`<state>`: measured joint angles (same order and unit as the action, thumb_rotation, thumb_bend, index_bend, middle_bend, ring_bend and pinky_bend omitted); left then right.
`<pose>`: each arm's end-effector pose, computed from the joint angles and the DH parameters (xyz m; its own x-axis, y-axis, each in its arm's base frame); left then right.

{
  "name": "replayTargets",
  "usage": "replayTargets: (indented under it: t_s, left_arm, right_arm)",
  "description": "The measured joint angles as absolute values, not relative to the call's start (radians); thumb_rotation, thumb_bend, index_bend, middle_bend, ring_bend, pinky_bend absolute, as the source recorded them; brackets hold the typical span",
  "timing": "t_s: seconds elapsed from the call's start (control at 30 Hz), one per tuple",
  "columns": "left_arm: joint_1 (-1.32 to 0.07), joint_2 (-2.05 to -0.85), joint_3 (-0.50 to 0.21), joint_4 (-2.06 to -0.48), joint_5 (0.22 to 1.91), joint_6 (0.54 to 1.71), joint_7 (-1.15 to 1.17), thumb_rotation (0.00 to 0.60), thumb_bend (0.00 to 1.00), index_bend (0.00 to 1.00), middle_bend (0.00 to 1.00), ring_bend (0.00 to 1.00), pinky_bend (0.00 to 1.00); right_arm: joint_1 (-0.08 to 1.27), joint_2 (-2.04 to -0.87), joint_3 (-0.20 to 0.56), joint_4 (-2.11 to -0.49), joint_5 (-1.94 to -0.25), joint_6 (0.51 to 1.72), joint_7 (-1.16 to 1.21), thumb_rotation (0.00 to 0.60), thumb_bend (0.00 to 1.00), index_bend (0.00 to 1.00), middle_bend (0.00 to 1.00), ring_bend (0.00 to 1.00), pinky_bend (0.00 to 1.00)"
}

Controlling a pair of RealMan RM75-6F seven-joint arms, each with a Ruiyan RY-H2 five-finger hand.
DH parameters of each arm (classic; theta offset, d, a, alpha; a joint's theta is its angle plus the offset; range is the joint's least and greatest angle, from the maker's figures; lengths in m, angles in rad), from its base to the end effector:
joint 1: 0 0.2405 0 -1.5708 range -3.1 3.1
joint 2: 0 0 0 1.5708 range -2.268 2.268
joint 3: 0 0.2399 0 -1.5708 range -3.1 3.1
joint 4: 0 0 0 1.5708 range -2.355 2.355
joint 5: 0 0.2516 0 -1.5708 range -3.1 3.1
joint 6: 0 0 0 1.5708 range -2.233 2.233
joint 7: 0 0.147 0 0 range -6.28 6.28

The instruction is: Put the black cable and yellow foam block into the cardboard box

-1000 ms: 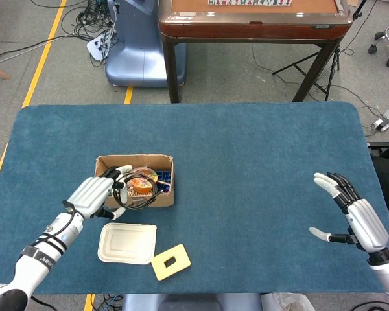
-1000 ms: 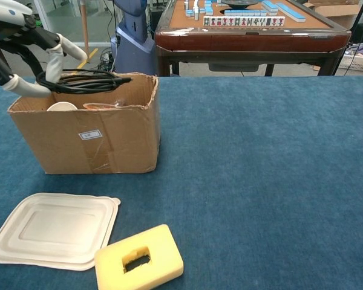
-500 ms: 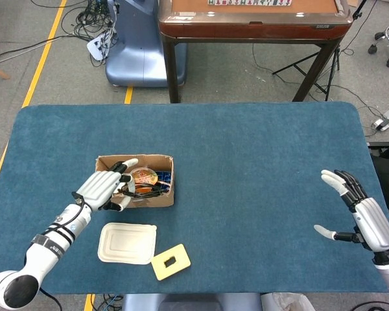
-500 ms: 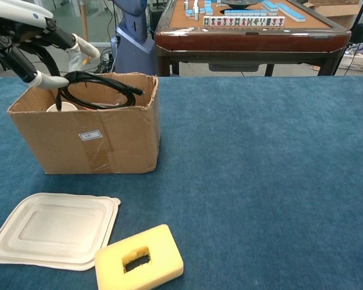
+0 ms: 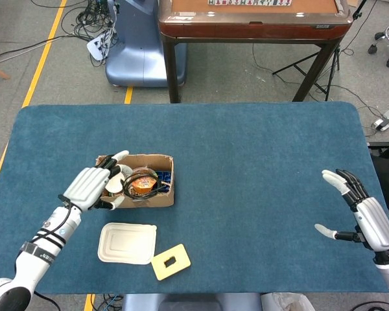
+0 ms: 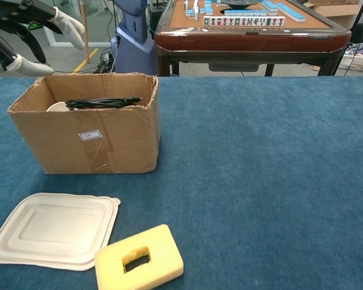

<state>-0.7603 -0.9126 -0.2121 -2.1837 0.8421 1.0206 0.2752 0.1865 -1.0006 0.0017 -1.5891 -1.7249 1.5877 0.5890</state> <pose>-0.0879 0.3017 0.0841 0.2656 0.3251 0.9076 0.9478 -0.2605 -0.1840 -0.2808 -0.2012 0.1462 -0.0198 -0.0749 0.9970 -0.9468 -0.3190 -0.0428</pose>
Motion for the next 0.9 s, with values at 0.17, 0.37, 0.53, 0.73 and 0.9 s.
replayTargets:
  t_s: [0.17,0.37,0.53,0.73,0.9]
  left_arm:
    - [-0.733,-0.913,-0.183,-2.215,0.872,1.122,0.372,0.6,0.16,0.69,0.11,0.13,0.36]
    - [-0.697,-0.925,-0.164,-2.244,0.924,1.233,0.444,0.6,0.11,1.0,0.49,0.4,0.52]
    - [-0.668,-0.958,-0.145,-2.243,0.99,1.314,0.524,0.6,0.09,1.0,0.53,0.43,0.55]
    - [-0.636,-1.027,-0.125,-2.216,1.054,1.381,0.586,0.6,0.09,1.0,0.53,0.43,0.55]
    - [-0.606,-1.062,-0.107,-2.197,1.097,1.42,0.622,0.6,0.09,1.0,0.53,0.43,0.55]
  right_arm:
    - [0.189,-1.001,0.002,-1.59,-1.724,1.58,0.586,0.6,0.0,0.12,0.12,0.0,0.0]
    - [0.19,-1.003,0.001,-1.592,-1.725,1.575,0.579,0.6,0.0,0.12,0.12,0.0,0.0]
    - [0.19,-1.003,0.002,-1.593,-1.724,1.574,0.577,0.6,0.0,0.12,0.12,0.0,0.0]
    - [0.187,-1.002,0.003,-1.591,-1.724,1.58,0.581,0.6,0.0,0.12,0.12,0.0,0.0]
    - [0.187,-1.001,0.003,-1.59,-1.723,1.578,0.583,0.6,0.0,0.12,0.12,0.0,0.0]
